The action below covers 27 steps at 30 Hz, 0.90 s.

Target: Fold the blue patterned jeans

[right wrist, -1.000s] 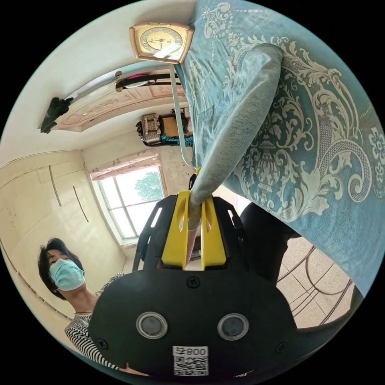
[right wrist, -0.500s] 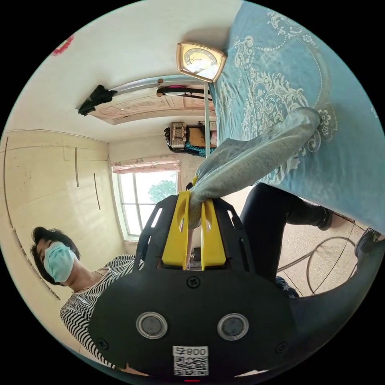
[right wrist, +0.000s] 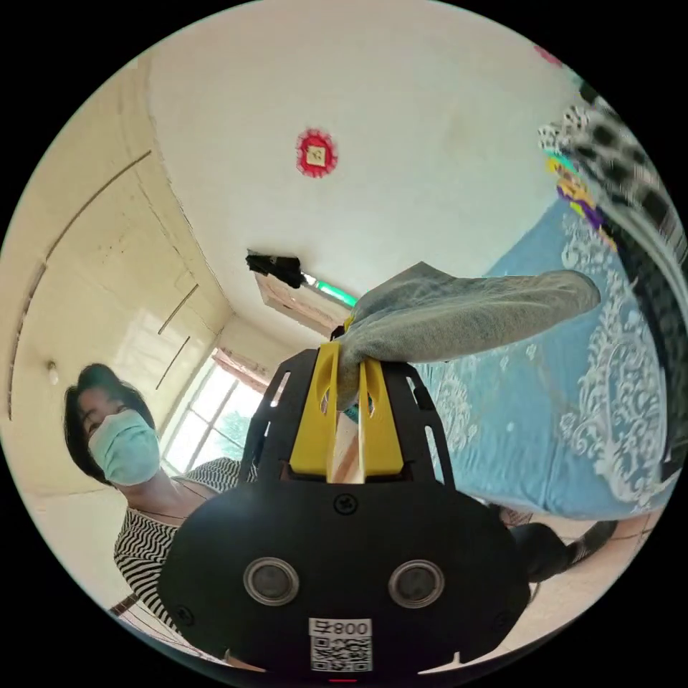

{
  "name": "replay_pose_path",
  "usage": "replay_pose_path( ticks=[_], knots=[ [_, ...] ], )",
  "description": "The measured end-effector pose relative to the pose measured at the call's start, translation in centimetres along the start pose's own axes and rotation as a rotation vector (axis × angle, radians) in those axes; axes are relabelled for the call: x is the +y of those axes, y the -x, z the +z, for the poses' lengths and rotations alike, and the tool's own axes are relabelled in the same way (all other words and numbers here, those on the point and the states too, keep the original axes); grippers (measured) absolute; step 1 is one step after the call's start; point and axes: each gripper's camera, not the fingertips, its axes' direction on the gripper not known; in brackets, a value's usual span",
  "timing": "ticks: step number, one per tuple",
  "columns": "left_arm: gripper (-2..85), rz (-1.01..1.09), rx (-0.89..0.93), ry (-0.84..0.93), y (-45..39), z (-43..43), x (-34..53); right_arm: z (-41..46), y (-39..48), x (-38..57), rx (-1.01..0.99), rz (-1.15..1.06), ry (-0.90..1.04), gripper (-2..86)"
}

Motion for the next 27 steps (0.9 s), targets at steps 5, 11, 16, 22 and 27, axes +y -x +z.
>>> replay_pose_path(
  ticks=[5, 11, 16, 22, 27],
  knots=[
    [4.5, 0.105, 0.162, 0.157, 0.1, 20.0, -7.3, -12.6, 11.7, -6.8, 0.195, -0.214, -0.227, 0.9],
    [5.0, 0.020, 0.082, 0.466, 8.8, 41.7, -9.0, -20.3, 11.4, -7.7, 0.401, -0.057, -0.384, 0.9],
    [5.2, -0.037, 0.101, 0.591, 13.6, 52.6, -8.9, -21.8, 3.3, -5.2, 0.318, 0.303, -0.469, 1.5],
    [6.3, 0.090, -0.034, 0.719, 11.6, 61.4, -10.9, -20.5, 6.1, -6.5, 0.277, 0.396, -0.514, 3.3],
    [7.0, 0.067, -0.145, 0.700, 10.9, 65.0, -11.6, -19.3, 9.8, -8.5, 0.305, 0.468, -0.545, 5.0]
  ],
)
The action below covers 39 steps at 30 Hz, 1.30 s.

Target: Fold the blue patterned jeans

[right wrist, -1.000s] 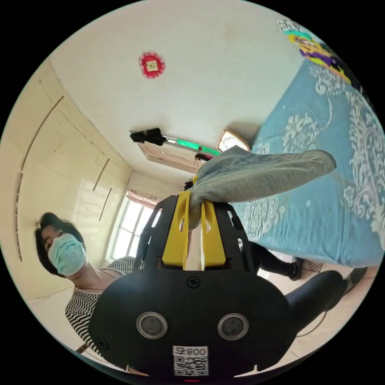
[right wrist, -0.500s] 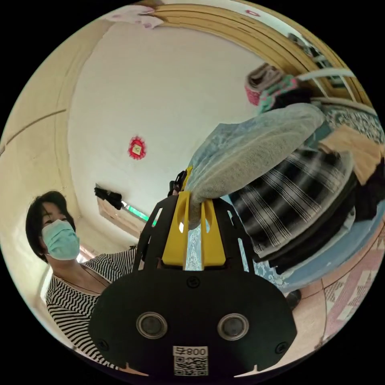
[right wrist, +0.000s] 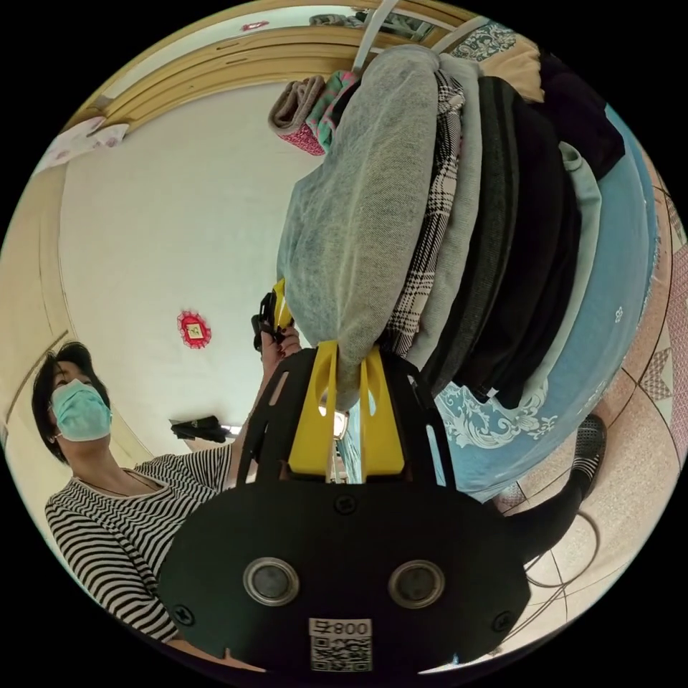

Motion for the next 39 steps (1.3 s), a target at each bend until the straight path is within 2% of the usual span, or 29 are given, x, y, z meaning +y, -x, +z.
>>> replay_pose_path(
  ticks=[4, 6, 9, 12, 15, 18, 21, 25, 28, 31, 32, 35, 39],
  knots=[
    [4.6, -0.084, -0.147, -0.164, -2.7, 0.1, -0.5, 0.3, 3.3, 0.1, 0.012, 0.069, 0.015, 6.4],
    [3.0, -0.054, -0.174, -0.188, -4.8, 1.6, -1.5, 0.5, 4.7, 0.2, -0.002, 0.086, 0.013, 6.7],
    [1.1, 0.037, -0.215, -0.082, -7.5, 6.6, -5.1, 1.1, 7.3, 0.2, 0.011, 0.110, 0.035, 6.8],
    [0.4, 0.037, -0.430, 0.037, -7.5, 11.7, -8.7, 1.2, 10.1, 0.6, 0.042, 0.122, 0.102, 6.6],
    [0.1, 0.020, -0.474, 0.051, -6.6, 14.5, -10.4, 0.0, 13.1, 1.6, 0.115, 0.131, 0.154, 4.5],
    [0.0, 0.004, -0.487, 0.057, -6.4, 16.3, -11.6, -0.8, 18.4, 1.1, 0.262, 0.028, 0.175, 2.6],
    [-0.1, 0.027, -0.547, 0.077, -6.6, 18.4, -12.7, 2.0, 25.0, -2.4, 0.388, -0.193, 0.190, 1.5],
    [-0.1, -0.013, -0.571, 0.100, -6.5, 20.8, -14.6, 11.8, 33.6, -8.1, 0.532, -0.527, 0.264, 0.6],
    [-0.1, 0.026, -0.626, 0.128, -6.5, 22.6, -15.8, 20.1, 37.3, -9.6, 0.761, -0.687, 0.322, 0.3],
    [-0.1, 0.031, -0.717, 0.149, -5.8, 24.4, -16.8, 27.8, 37.6, -9.4, 0.980, -0.714, 0.436, 0.2],
    [-0.1, 0.023, -0.718, 0.142, -5.6, 24.5, -17.0, 29.1, 38.2, -8.8, 1.011, -0.742, 0.412, 0.1],
    [-0.1, -0.025, -0.643, 0.149, -4.5, 24.8, -17.9, 31.0, 39.7, -7.3, 1.036, -0.780, 0.336, 0.1],
    [-0.1, 0.002, -0.561, 0.203, -4.7, 25.3, -19.1, 32.1, 41.8, -7.1, 1.035, -0.737, 0.338, 0.1]
  ],
)
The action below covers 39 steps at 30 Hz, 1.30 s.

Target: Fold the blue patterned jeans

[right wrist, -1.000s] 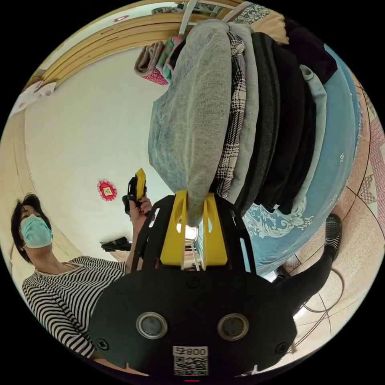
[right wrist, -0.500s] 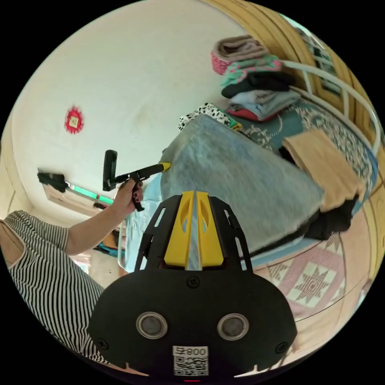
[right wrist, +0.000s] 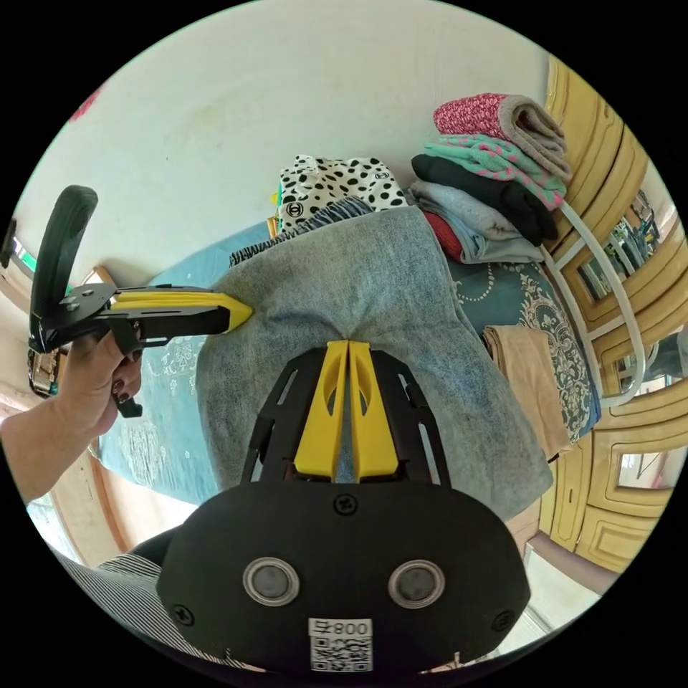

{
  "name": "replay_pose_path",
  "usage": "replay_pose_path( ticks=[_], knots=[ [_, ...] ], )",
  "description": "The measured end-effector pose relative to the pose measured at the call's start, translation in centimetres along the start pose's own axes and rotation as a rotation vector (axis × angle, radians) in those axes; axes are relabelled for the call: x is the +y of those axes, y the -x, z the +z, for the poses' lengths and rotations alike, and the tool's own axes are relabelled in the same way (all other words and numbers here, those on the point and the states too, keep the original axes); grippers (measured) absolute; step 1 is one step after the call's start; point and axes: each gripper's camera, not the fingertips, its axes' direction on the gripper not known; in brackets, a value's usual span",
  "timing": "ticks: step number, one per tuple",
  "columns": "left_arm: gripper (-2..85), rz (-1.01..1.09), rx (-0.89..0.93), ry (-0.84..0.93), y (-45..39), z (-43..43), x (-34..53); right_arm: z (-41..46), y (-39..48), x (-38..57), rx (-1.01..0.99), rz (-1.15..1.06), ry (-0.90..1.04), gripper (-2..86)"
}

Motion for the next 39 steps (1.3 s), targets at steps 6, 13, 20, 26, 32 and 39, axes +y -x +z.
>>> replay_pose_path(
  ticks=[6, 13, 20, 26, 32, 39],
  knots=[
    [0.0, 0.125, 0.048, -0.042, -2.2, -1.3, -0.2, -6.6, -0.9, 1.7, -0.090, 0.183, -0.047, 0.1],
    [0.0, 0.247, 0.004, 0.092, -2.9, 2.3, -1.2, -6.6, -1.9, 7.7, -0.083, 0.453, 0.066, 0.1],
    [0.0, 0.198, 0.151, 0.088, -0.3, 2.2, -1.4, -7.2, -2.8, 5.8, -0.207, 0.395, 0.074, 0.1],
    [0.1, 0.120, 0.221, 0.057, 0.5, 0.2, -1.1, -13.4, -10.7, 1.8, -0.234, 0.402, -0.144, 0.8],
    [0.1, -0.003, 0.251, 0.049, 1.2, -0.6, -0.3, -4.6, -18.5, -9.4, -0.188, 0.326, 0.059, 4.6],
    [0.1, -0.136, 0.322, 0.061, 2.7, -1.1, 1.6, 4.6, -19.8, -17.6, -0.092, 0.251, 0.278, 7.8]
  ],
)
